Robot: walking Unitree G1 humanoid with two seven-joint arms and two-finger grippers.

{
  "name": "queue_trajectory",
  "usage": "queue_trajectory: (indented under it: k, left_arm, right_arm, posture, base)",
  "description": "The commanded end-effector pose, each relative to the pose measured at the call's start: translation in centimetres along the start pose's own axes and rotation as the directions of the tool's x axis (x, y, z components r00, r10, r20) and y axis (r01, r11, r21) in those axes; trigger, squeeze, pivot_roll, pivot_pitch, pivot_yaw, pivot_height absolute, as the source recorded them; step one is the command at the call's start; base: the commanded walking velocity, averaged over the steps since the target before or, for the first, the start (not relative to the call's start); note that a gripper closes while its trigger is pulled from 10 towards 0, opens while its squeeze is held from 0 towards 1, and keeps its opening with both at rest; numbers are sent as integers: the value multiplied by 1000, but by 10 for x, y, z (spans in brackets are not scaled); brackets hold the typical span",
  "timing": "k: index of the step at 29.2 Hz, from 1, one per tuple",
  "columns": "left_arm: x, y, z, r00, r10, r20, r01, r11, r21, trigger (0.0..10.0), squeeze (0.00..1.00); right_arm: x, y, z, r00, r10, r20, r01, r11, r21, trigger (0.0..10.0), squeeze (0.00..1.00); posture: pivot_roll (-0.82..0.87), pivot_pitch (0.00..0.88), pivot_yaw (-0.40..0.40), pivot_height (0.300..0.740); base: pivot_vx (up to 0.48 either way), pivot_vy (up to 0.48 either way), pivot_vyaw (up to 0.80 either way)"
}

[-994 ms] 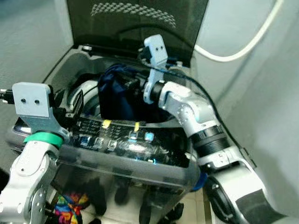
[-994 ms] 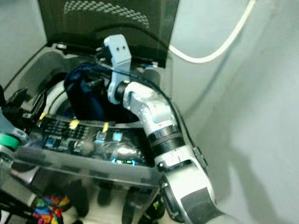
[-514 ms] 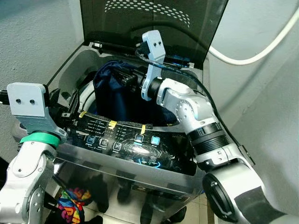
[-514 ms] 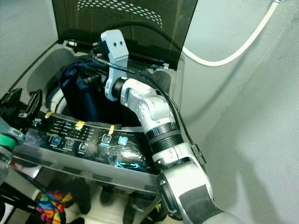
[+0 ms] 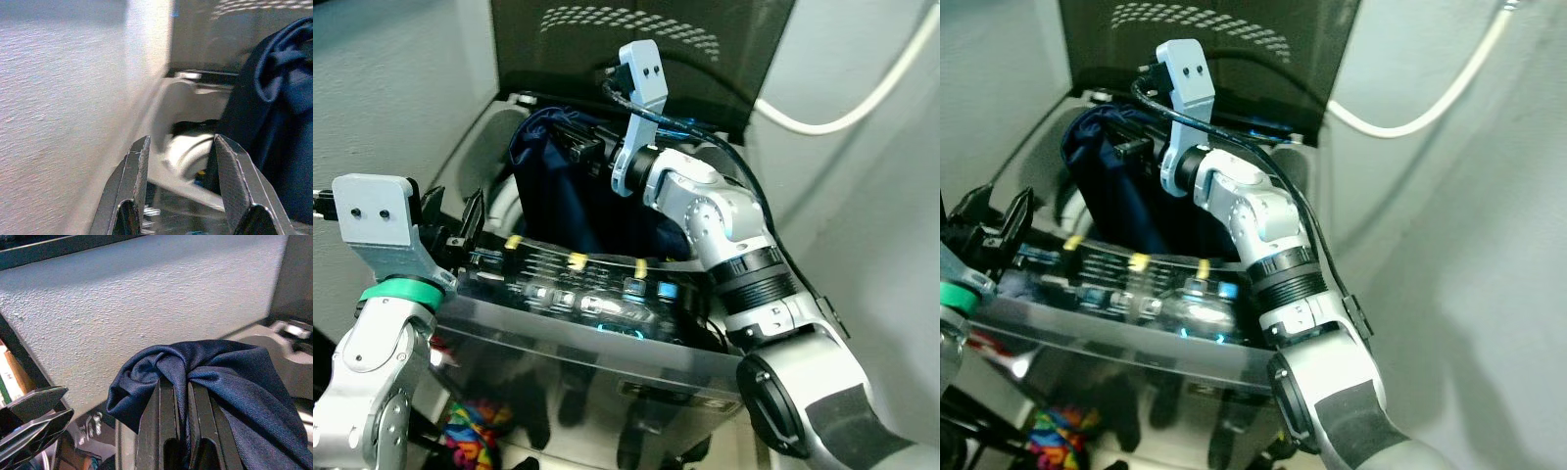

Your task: Clothes washing

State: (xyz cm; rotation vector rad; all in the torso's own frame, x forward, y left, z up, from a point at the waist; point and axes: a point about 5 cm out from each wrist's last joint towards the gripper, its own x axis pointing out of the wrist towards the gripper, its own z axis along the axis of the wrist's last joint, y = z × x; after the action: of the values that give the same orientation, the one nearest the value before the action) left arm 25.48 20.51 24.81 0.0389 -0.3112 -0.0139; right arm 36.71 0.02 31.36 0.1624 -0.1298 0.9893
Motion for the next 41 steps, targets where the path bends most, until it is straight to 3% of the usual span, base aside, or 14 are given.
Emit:
queue_trajectory:
  k: [1,9,12,13,16,18,19,20,24,25,27,29,34,41]
  left_arm:
    - [-1,-3,0,1000,-12,-1,12,1000,-4,10000,0]
    - [-2,-2,0,1000,-8,3,8,1000,-4,10000,0]
    - [-2,-2,-1,1000,-11,-4,11,1000,-1,10000,0]
    - [-3,-2,-2,1000,-17,-12,17,1000,5,10000,0]
    - [-3,-3,-3,999,-24,-21,24,1000,13,10000,0]
    - [-5,-4,-5,999,-39,-37,39,999,20,10000,0]
    - [-5,-4,-5,999,-39,-37,39,999,20,10000,0]
    - [-6,-6,-7,997,-58,-56,60,998,34,10000,0]
    - [-7,-7,-9,994,-78,-74,82,995,50,10000,0]
    - [-8,-7,-11,991,-96,-97,103,992,69,10000,0]
    - [-7,-7,-13,986,-118,-119,128,988,84,10000,0]
    - [-4,-8,-13,984,-136,-117,146,986,84,10000,0]
    - [-2,-14,-13,977,-177,-120,187,980,75,10000,0]
    - [2,-16,-11,972,-203,-120,211,975,64,10000,0]
  right_arm:
    - [2,1,7,1000,7,15,-7,1000,-15,10000,0]
    - [5,3,10,1000,16,22,-15,1000,-19,10000,0]
    - [11,3,30,998,22,64,-19,999,-49,10000,0]
    - [13,1,53,993,20,115,-10,997,-82,10000,0]
    - [12,-2,63,993,13,119,3,991,-134,10000,0]
    - [8,-9,69,999,16,47,-4,968,-251,10000,0]
    - [8,-9,69,999,16,47,-4,968,-251,10000,0]
    - [-3,-15,61,988,88,-128,-127,931,-341,10000,0]
    - [-9,-18,58,975,113,-194,-179,911,-371,10000,0]
    - [-16,-20,57,958,143,-249,-235,889,-394,10000,0]
    - [-28,-21,59,925,226,-306,-337,861,-382,10000,0]
    - [-31,-19,73,924,295,-242,-364,872,-326,10000,0]
    - [-27,-15,94,938,333,-101,-348,903,-252,10000,0]
    - [-30,-17,82,898,370,-237,-429,857,-286,10000,0]
  posture:
    - [205,41,-42,740]
    - [208,40,-47,740]
    - [209,43,-45,740]
    - [209,44,-46,740]
    - [209,46,-49,740]
    - [212,46,-51,740]
    - [212,46,-51,740]
    - [213,47,-51,740]
    - [213,47,-51,740]
    - [206,47,-43,740]
    - [206,47,-43,740]
    - [200,48,-36,740]
    - [193,51,-25,740]
    - [189,50,-20,740]
  base:
    - [0,0,0]
    - [0,0,0]
    - [0,0,0]
    - [0,0,0]
    - [0,0,0]
    - [0,0,0]
    - [0,0,0]
    - [0,0,0]
    - [0,0,0]
    - [0,0,0]
    - [0,0,0]
    - [0,0,0]
    - [0,0,0]
    - [0,0,0]
